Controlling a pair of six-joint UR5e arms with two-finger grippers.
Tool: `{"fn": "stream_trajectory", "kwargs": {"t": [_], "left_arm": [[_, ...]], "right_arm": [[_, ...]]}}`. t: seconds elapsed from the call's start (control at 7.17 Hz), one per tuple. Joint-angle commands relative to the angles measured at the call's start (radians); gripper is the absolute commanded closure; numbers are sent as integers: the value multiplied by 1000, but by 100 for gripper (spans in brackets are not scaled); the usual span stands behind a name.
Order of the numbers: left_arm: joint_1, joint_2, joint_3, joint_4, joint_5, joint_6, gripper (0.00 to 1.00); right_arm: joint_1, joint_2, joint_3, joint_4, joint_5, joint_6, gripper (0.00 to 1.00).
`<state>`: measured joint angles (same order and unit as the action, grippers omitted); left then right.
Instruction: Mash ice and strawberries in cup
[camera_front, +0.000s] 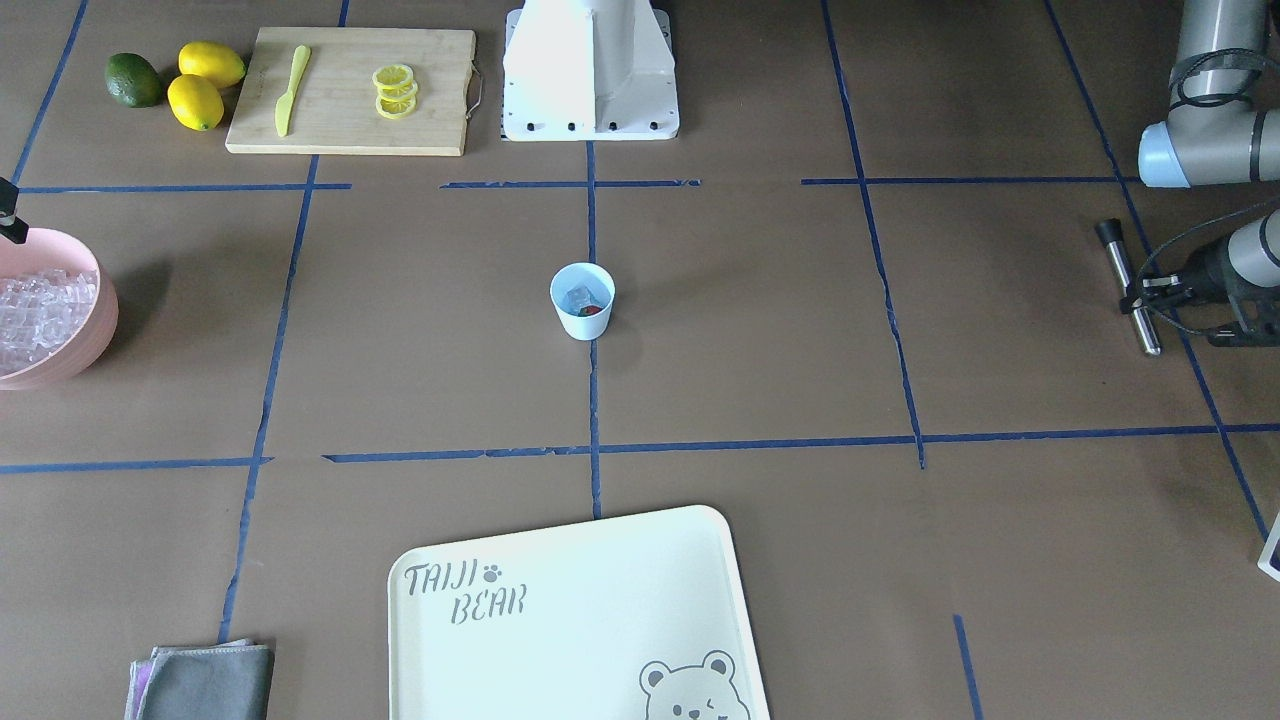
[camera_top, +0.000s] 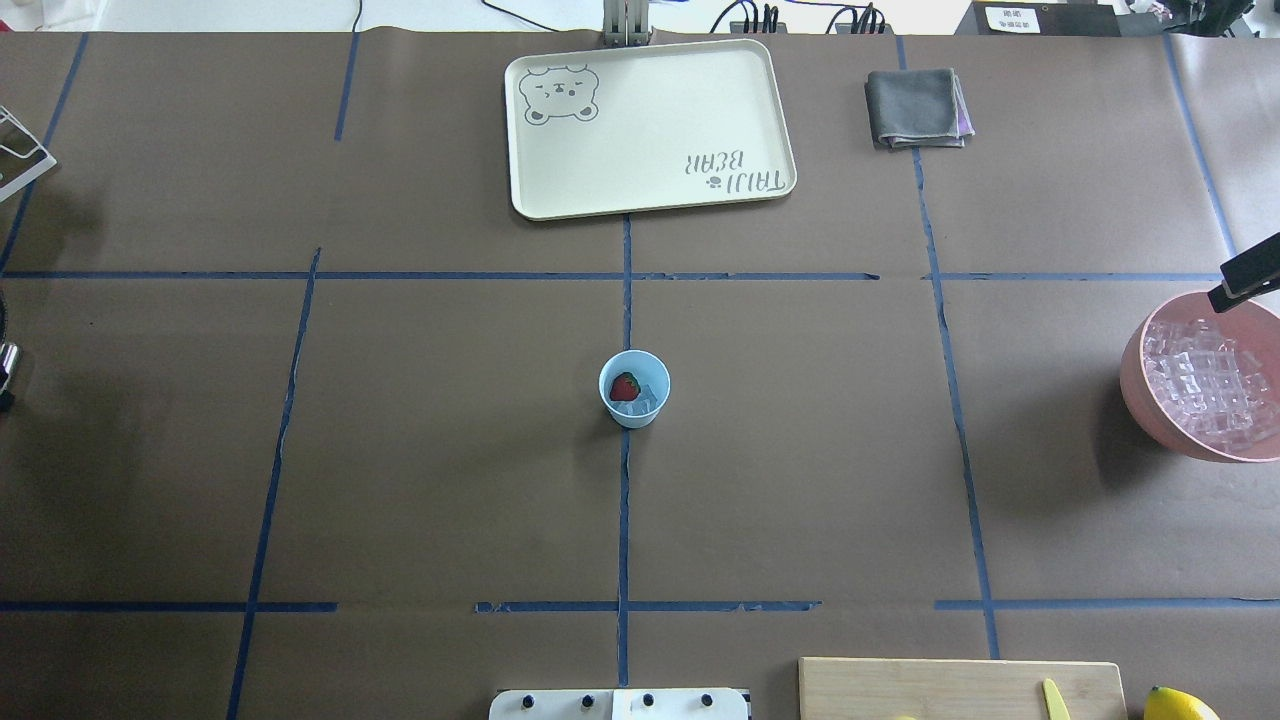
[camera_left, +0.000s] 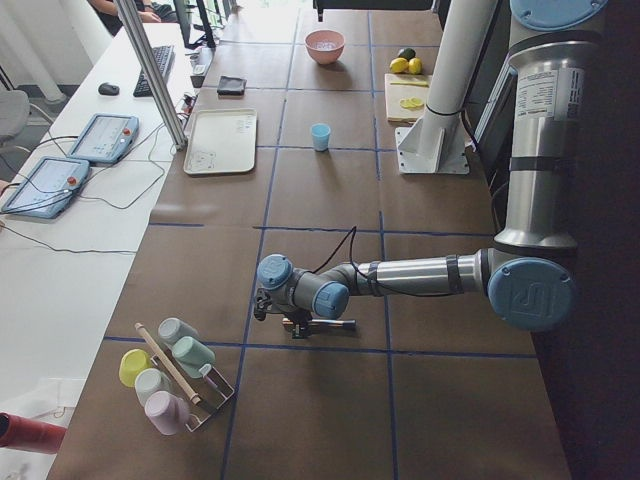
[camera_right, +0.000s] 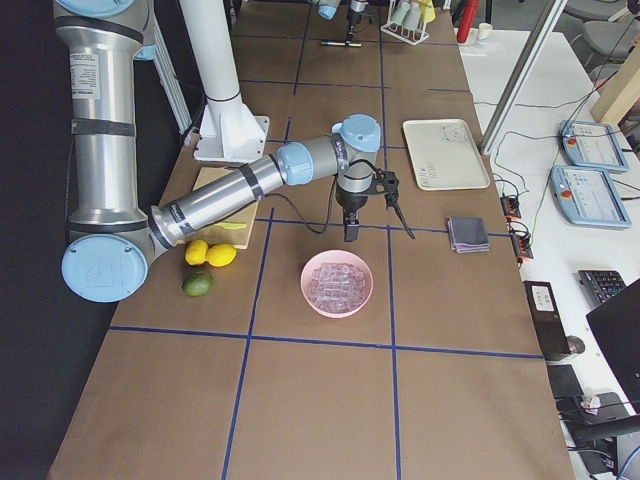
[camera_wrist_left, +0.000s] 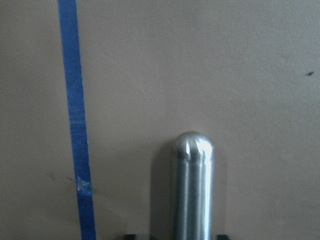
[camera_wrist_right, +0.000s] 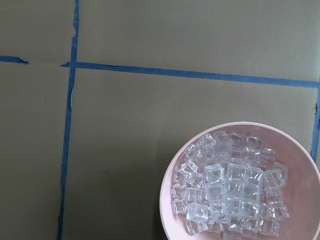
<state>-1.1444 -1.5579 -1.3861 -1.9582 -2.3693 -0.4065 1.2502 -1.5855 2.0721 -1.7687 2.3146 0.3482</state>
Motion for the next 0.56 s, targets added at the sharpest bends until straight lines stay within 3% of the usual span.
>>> {"fn": "stream_trajectory", "kwargs": {"t": [0.0, 0.14, 0.42], "left_arm": [[-1, -1, -23, -1, -7, 0, 100], [-1, 1, -89, 5, -80, -2, 100], [0, 3, -300, 13, -102, -3, 100]], "right_arm": [[0, 1, 2, 0, 0, 0, 0], [0, 1, 3, 0, 0, 0, 0], [0, 1, 13, 0, 0, 0, 0]]}}
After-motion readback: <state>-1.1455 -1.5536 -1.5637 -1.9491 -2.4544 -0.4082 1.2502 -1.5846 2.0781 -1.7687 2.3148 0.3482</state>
